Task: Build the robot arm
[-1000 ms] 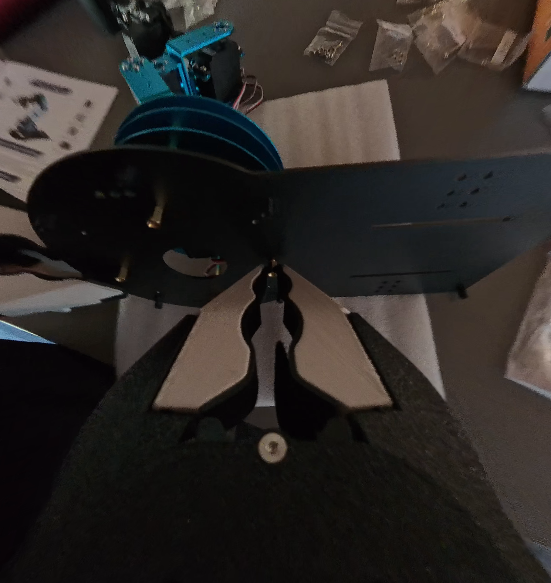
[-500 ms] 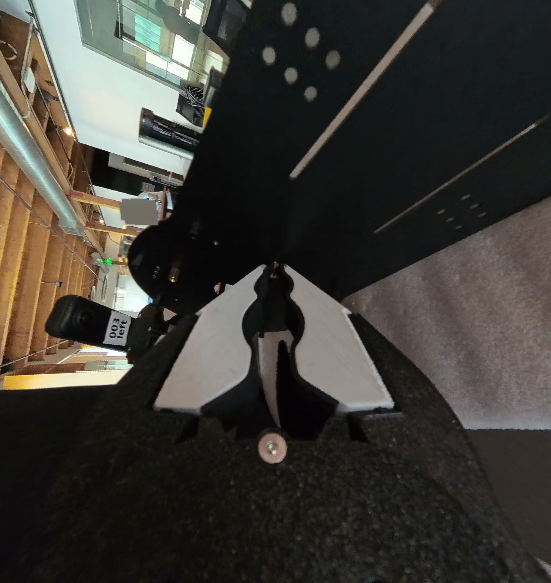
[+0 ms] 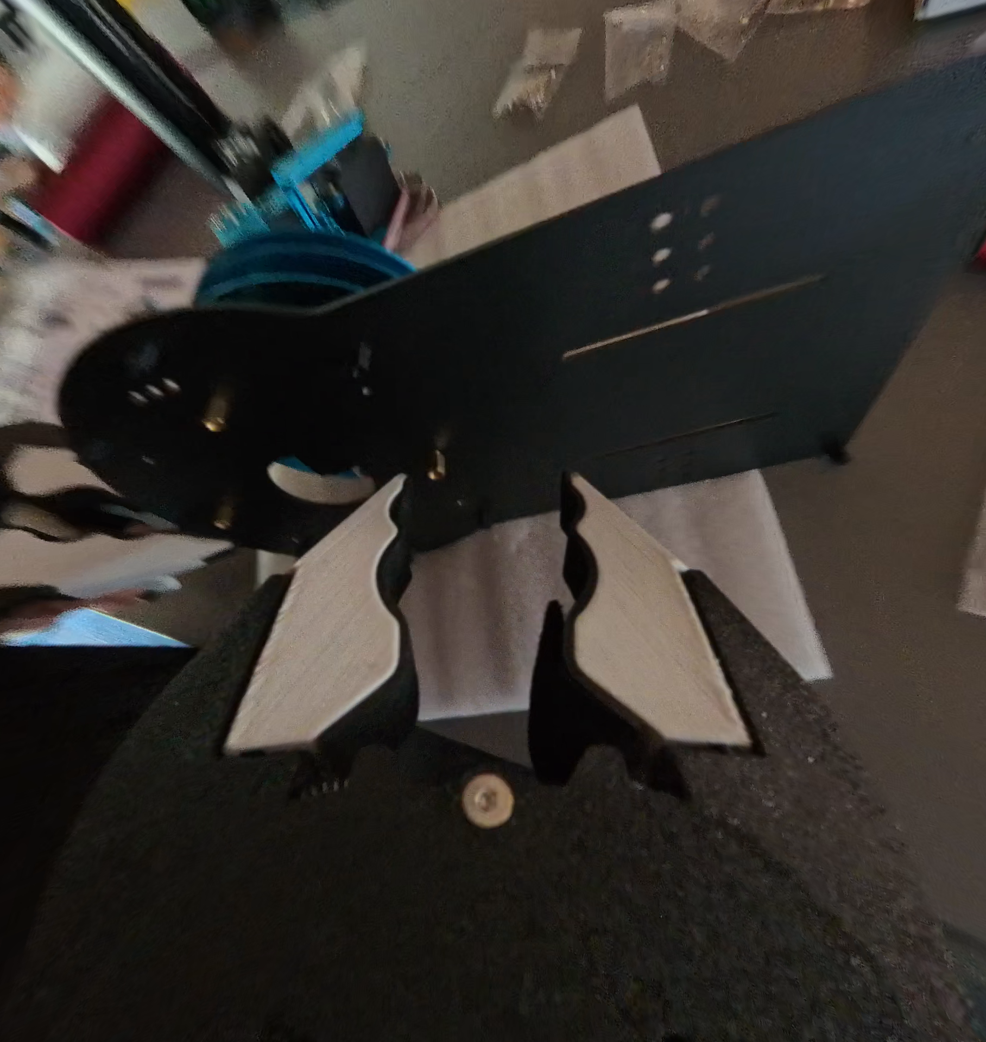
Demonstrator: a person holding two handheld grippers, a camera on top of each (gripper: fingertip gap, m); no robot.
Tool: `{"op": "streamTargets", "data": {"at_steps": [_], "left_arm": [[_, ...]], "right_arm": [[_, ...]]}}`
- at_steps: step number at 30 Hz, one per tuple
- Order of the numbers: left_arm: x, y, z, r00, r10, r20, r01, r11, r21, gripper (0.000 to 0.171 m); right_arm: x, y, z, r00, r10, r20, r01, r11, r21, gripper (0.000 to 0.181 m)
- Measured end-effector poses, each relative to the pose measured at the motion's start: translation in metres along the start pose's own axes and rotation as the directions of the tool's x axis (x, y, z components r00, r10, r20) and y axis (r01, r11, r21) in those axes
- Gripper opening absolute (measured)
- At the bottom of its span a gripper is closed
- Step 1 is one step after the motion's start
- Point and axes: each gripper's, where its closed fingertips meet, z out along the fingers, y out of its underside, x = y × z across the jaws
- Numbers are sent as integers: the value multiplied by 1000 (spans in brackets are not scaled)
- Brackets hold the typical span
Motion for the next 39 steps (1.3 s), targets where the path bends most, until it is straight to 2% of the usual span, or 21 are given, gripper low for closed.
{"op": "streamTargets", "data": {"at_steps": [2, 5, 8, 10, 11, 15, 17, 19, 20, 21, 23, 24, 26, 28, 30, 31, 32, 34, 37, 39], "left_arm": [[0, 0, 0, 1000, -3, -1, 3, 1000, 1, 11], [0, 0, 0, 1000, -1, -3, 1, 1000, 2, 11], [0, 0, 0, 1000, 2, -2, -2, 1000, 1, 11], [0, 0, 0, 1000, 7, 0, -7, 1000, -2, 11], [0, 0, 0, 1000, 8, 1, -8, 1000, -2, 11], [0, 0, 0, 1000, -4, 1, 4, 1000, 6, 11], [0, 0, 0, 1000, -5, 1, 5, 1000, 7, 11], [0, 0, 0, 1000, -5, 2, 5, 1000, 6, 11], [0, 0, 0, 1000, -3, 2, 3, 1000, 4, 11], [0, 0, 0, 1000, -3, 2, 3, 1000, 5, 11], [0, 0, 0, 1000, -11, 0, 11, 1000, 8, 11], [0, 0, 0, 1000, -14, -1, 14, 1000, 9, 11], [0, 0, 0, 1000, -10, -4, 10, 1000, 9, 11], [0, 0, 0, 1000, -7, -6, 8, 1000, 9, 11], [0, 0, 0, 1000, -9, -4, 9, 1000, 10, 11], [0, 0, 0, 1000, -7, -3, 7, 1000, 9, 11], [0, 0, 0, 1000, -4, -4, 4, 1000, 8, 11], [0, 0, 0, 1000, -8, -6, 8, 1000, 10, 11], [0, 0, 0, 1000, -12, -9, 13, 1000, 13, 11], [0, 0, 0, 1000, -13, -12, 13, 1000, 13, 11]], "right_arm": [[2, 6, 3, 994, -66, -82, 59, 994, -87, 60], [4, 4, 9, 987, -90, -135, 74, 990, -120, 59], [6, -5, 9, 987, -69, -145, 54, 993, -104, 55], [11, -18, -3, 981, -71, -180, 62, 996, -56, 41], [15, -21, -8, 977, -76, -200, 68, 996, -51, 43], [3, 1, 3, 993, -51, -104, 32, 984, -178, 61], [7, 5, 9, 987, -84, -134, 58, 980, -191, 56], [11, -6, 6, 987, -63, -150, 39, 987, -159, 64], [16, -15, -1, 985, -42, -166, 24, 994, -110, 45], [22, -25, -10, 982, -34, -187, 22, 998, -64, 42], [21, -25, -15, 988, -8, -153, -4, 997, -78, 53], [17, -17, -12, 991, -1, -133, -14, 993, -115, 61], [5, -1, 0, 996, -5, -85, -11, 983, -184, 66], [6, 5, 9, 993, -32, -112, 8, 978, -208, 63], [19, -4, 5, 985, -25, -170, -8, 982, -190, 79], [25, -13, 0, 983, 16, -183, -41, 990, -135, 55], [30, -24, -9, 981, 29, -193, -44, 996, -73, 51], [28, -25, -16, 985, 54, -164, -67, 995, -72, 64], [13, 0, -2, 991, 39, -127, -61, 982, -177, 72], [11, 7, 9, 992, 30, -124, -54, 979, -198, 76]]}}
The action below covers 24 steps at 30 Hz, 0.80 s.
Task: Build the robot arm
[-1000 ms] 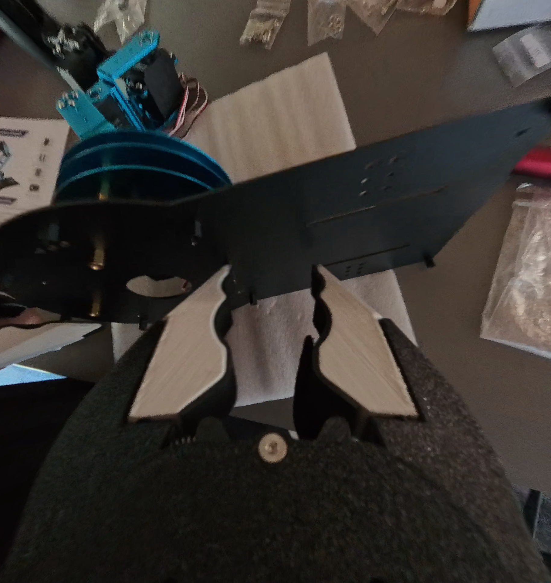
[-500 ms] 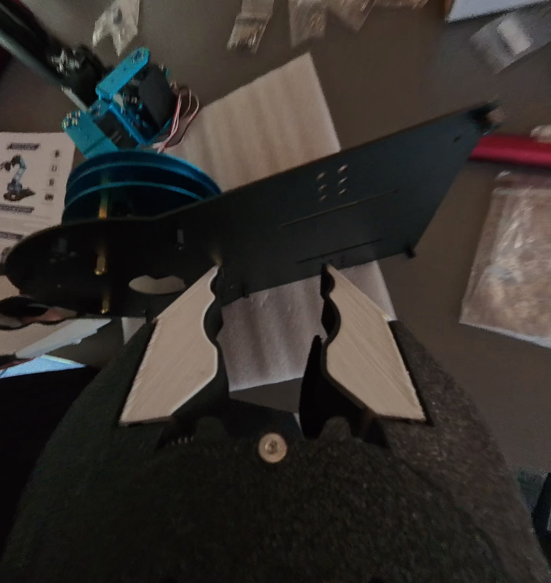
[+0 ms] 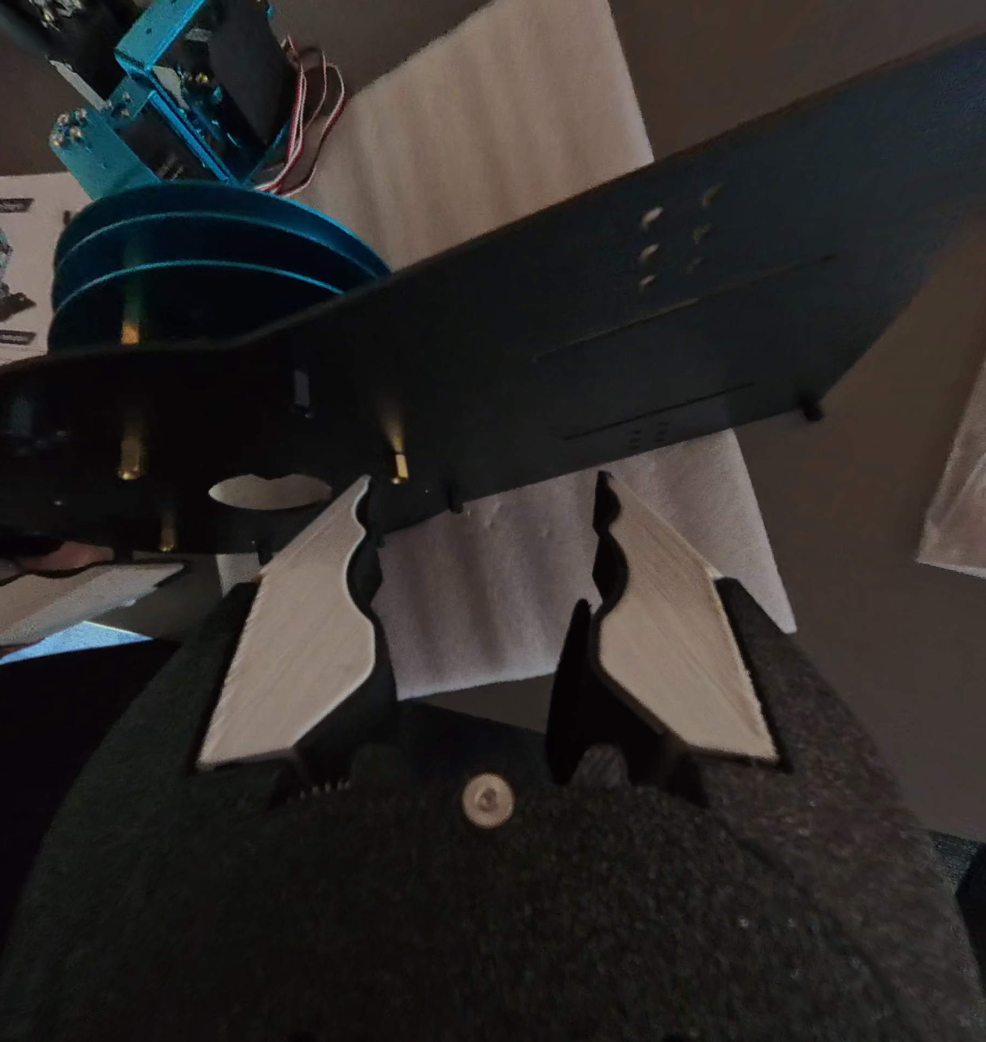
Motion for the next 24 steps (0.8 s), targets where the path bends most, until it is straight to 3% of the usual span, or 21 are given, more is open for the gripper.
{"op": "streamTargets", "data": {"at_steps": [2, 4, 5, 7, 12, 17, 21, 22, 24], "left_arm": [[0, 0, 0, 1000, -3, 3, 3, 1000, 3, 11], [0, 0, 0, 1000, 5, 4, -5, 1000, -2, 11], [0, 0, 0, 1000, 10, 3, -10, 1000, -3, 11], [0, 0, 0, 1000, 6, -2, -6, 1000, 0, 11], [0, 0, 0, 1000, 5, -21, -5, 1000, 7, 11], [0, -1, 1, 999, 29, -18, -29, 1000, 0, 11], [0, 0, 1, 999, 25, -29, -25, 1000, 4, 11], [0, 0, 0, 999, 27, -30, -27, 1000, 4, 11], [0, 0, 0, 999, 31, -32, -30, 1000, 6, 12]], "right_arm": [[6, -8, -2, 1000, 24, -13, -24, 999, 24, 76], [28, -24, -18, 993, 49, -106, -36, 992, 120, 44], [35, -29, -27, 990, 55, -127, -37, 989, 142, 49], [23, -26, -29, 997, 68, -28, -64, 990, 123, 67], [-7, 1, 2, 1000, -14, 3, 14, 1000, -1, 67], [7, -2, 4, 996, 89, 16, -88, 996, -6, 80], [4, -10, -6, 997, 74, 6, -75, 994, 86, 61], [8, -20, -15, 999, 36, -15, -33, 988, 153, 38], [4, -34, -35, 985, -156, -68, 168, 950, 262, 35]]}}
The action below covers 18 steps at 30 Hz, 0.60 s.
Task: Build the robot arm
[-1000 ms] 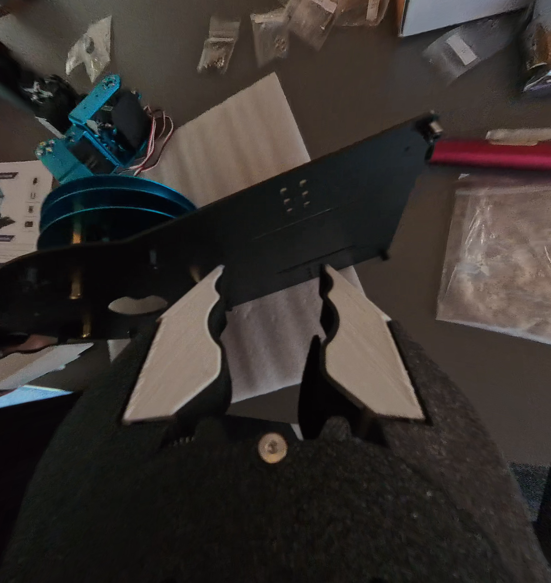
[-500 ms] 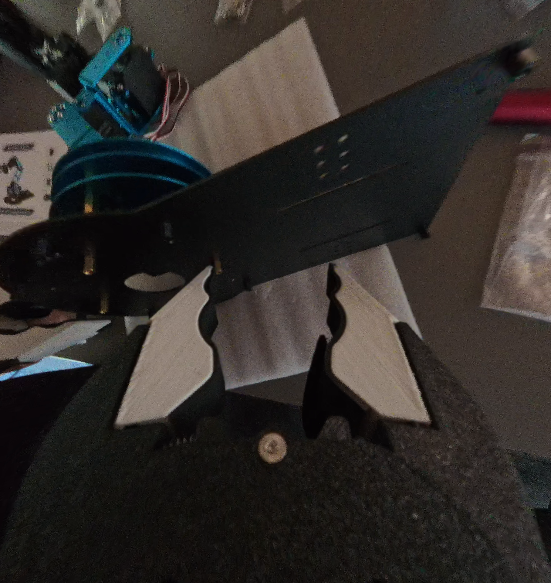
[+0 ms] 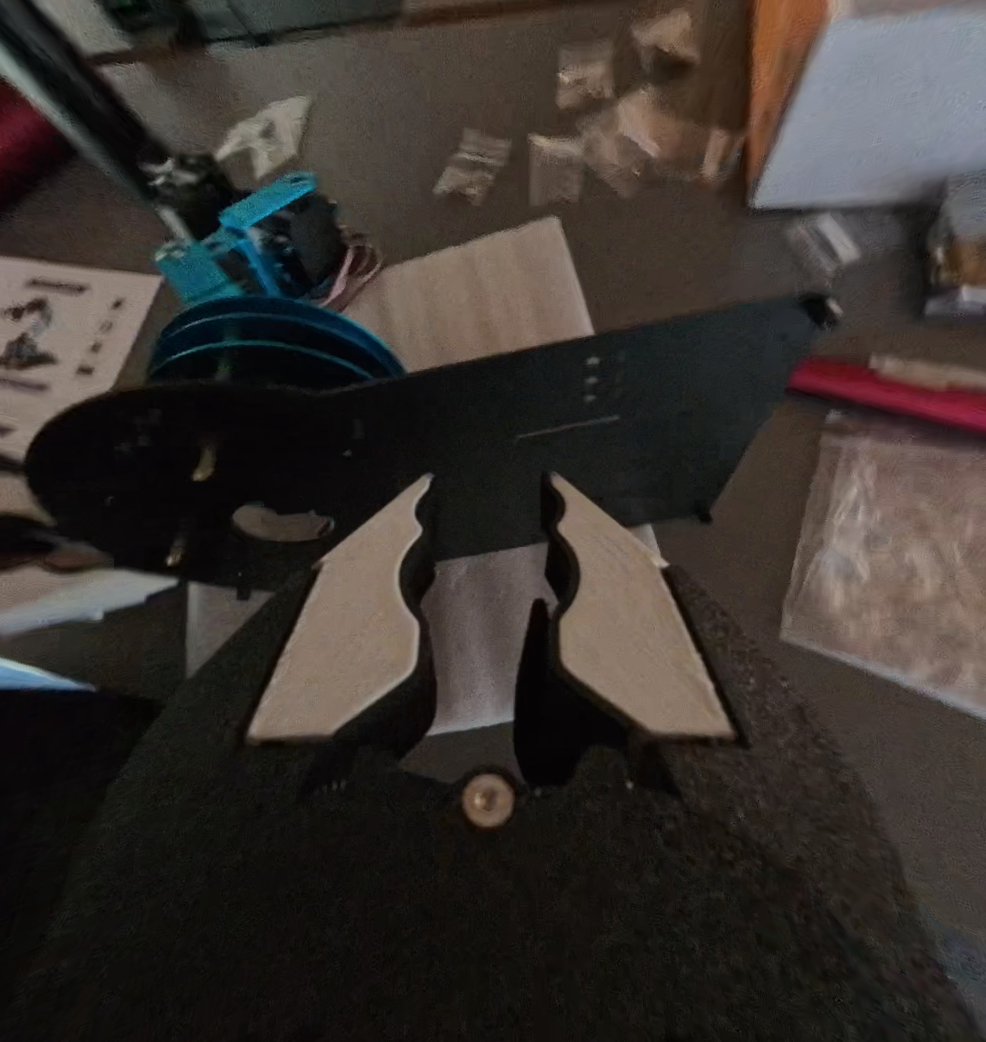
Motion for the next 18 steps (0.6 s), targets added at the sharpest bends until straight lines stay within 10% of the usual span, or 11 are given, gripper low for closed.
{"op": "streamTargets", "data": {"at_steps": [2, 8, 18], "left_arm": [[0, 0, 0, 1000, -10, -6, 10, 1000, 3, 12], [0, 0, 0, 1000, 10, -11, -10, 1000, -7, 12], [0, 0, 0, 1000, 2, 1, -2, 1000, -8, 12]], "right_arm": [[-27, 13, 2, 959, -259, 112, 262, 965, -9, 38], [-39, 34, 18, 724, -684, -90, 686, 727, -1, 18], [-40, 27, 22, 570, -800, -185, 808, 587, -51, 10]]}}
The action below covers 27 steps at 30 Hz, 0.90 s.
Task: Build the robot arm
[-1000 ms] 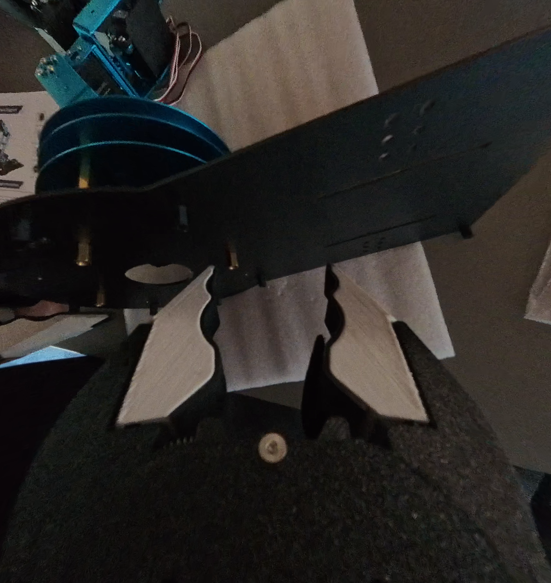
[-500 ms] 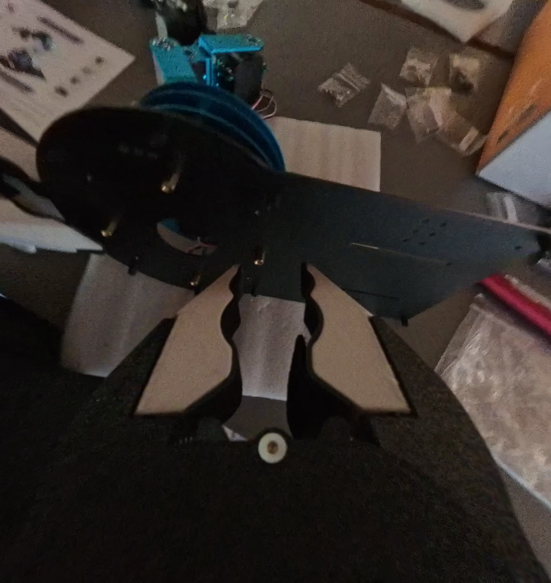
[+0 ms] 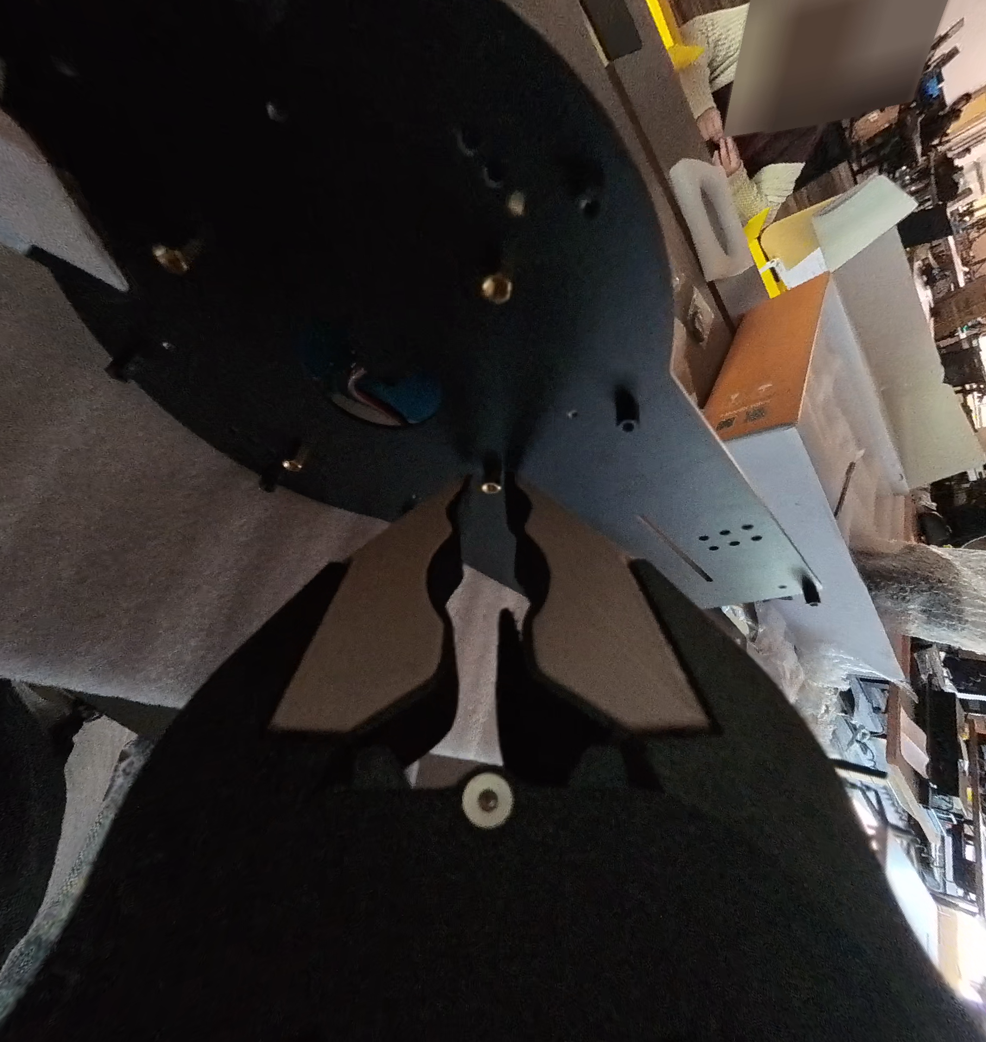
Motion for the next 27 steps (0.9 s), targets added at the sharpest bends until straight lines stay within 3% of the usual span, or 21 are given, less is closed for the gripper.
{"op": "streamTargets", "data": {"at_steps": [8, 10, 13, 15, 17, 19, 20, 21, 22, 24, 26, 27], "left_arm": [[0, 0, 0, 1000, 0, -2, 0, 1000, 1, 12], [0, 0, 0, 1000, -2, -3, 2, 1000, 2, 12], [-1, 0, 0, 1000, 2, -1, -2, 1000, 2, 12], [-1, 0, 0, 1000, 4, -2, -4, 1000, 3, 12], [0, 0, 0, 1000, 3, -3, -3, 1000, 5, 12], [0, 0, 0, 1000, 5, 1, -5, 1000, 7, 12], [0, 0, 0, 1000, 6, 0, -6, 1000, 7, 12], [0, 0, 0, 1000, 6, 1, -6, 1000, 7, 12], [0, 0, 0, 1000, 6, 3, -6, 1000, 8, 12], [0, 0, 0, 1000, 5, 5, -5, 1000, 7, 12], [0, 0, 0, 1000, 3, 8, -3, 1000, 9, 12], [0, 0, 0, 1000, 2, 11, -2, 1000, 10, 12]], "right_arm": [[1, -1, 2, 1000, 24, 4, -24, 999, -30, 6], [0, -1, 2, 989, 135, 54, -132, 990, -47, 5], [-1, -2, 2, 913, 371, 172, -365, 929, -63, 5], [-1, -2, 2, 796, 547, 260, -545, 834, -89, 5], [-3, -2, 1, 552, 744, 376, -749, 641, -167, 5], [-4, -3, 1, 285, 842, 458, -865, 432, -257, 5], [-5, -3, 0, 208, 850, 483, -883, 375, -281, 5], [-4, -4, 1, 180, 851, 493, -891, 353, -285, 5], [-4, -4, 1, 226, 843, 488, -888, 384, -252, 6], [-3, -3, 1, 437, 790, 430, -825, 542, -157, 6], [-4, 2, 1, 671, 675, 307, -676, 727, -122, 23], [-1, 7, 2, 773, 597, 215, -584, 802, -125, 22]]}}
